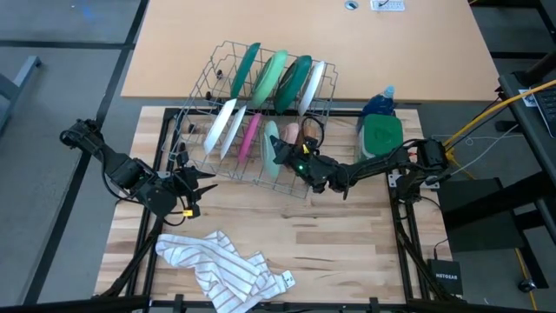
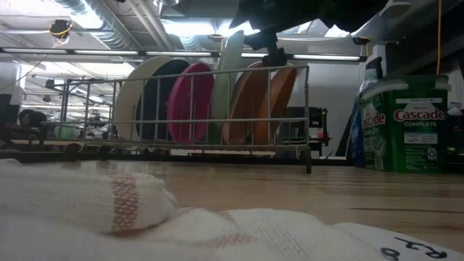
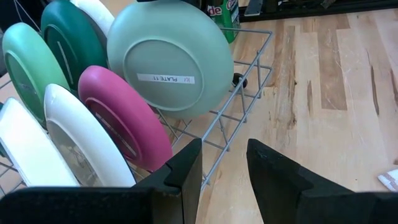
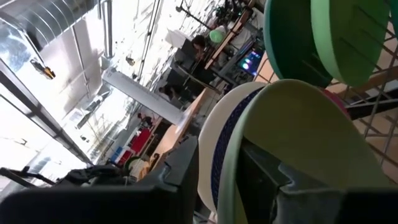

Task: Sort dishes
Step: Put the light green plate in the dish rack

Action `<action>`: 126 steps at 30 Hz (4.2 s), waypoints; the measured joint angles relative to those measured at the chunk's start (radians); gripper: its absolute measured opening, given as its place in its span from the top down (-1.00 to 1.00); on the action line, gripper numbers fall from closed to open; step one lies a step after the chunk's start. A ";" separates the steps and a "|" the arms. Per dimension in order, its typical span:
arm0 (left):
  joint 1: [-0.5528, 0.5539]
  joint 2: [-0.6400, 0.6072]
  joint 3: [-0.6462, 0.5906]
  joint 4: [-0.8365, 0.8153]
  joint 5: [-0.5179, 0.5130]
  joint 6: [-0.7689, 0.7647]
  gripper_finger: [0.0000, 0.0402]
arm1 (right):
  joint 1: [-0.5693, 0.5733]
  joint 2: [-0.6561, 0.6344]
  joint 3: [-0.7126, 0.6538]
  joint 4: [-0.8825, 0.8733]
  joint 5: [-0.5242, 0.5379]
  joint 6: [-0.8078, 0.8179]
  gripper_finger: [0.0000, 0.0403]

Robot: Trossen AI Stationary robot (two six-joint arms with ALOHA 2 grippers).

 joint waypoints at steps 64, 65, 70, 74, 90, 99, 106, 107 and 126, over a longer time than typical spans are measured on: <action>-0.001 0.000 0.000 -0.001 0.019 -0.005 0.41 | -0.107 0.000 0.000 -0.064 -0.369 0.139 0.13; -0.001 0.000 0.000 -0.001 0.019 -0.004 0.41 | -0.107 0.000 0.000 -0.066 -0.391 0.139 0.13; -0.002 0.000 0.000 -0.008 0.019 -0.003 0.41 | -0.107 -0.023 0.000 -0.130 -0.440 0.139 0.13; -0.001 0.000 0.000 -0.024 0.019 -0.003 0.41 | -0.108 -0.031 0.000 -0.160 -0.441 0.135 0.13; -0.001 0.000 0.000 -0.025 0.019 -0.003 0.41 | -0.108 -0.032 0.000 -0.198 -0.409 0.132 0.26; -0.001 0.000 0.000 -0.025 0.019 -0.004 0.41 | -0.108 -0.032 0.000 -0.197 -0.402 0.131 0.85; -0.002 0.000 0.000 -0.025 0.019 -0.004 0.41 | -0.107 -0.032 0.011 -0.145 -0.401 0.136 0.88; -0.002 0.000 0.000 -0.025 0.019 -0.004 0.41 | -0.108 -0.032 0.018 -0.132 -0.404 0.136 0.88; -0.002 0.000 0.000 -0.027 0.019 -0.004 0.41 | -0.074 -0.033 0.123 -0.156 -0.384 0.083 0.95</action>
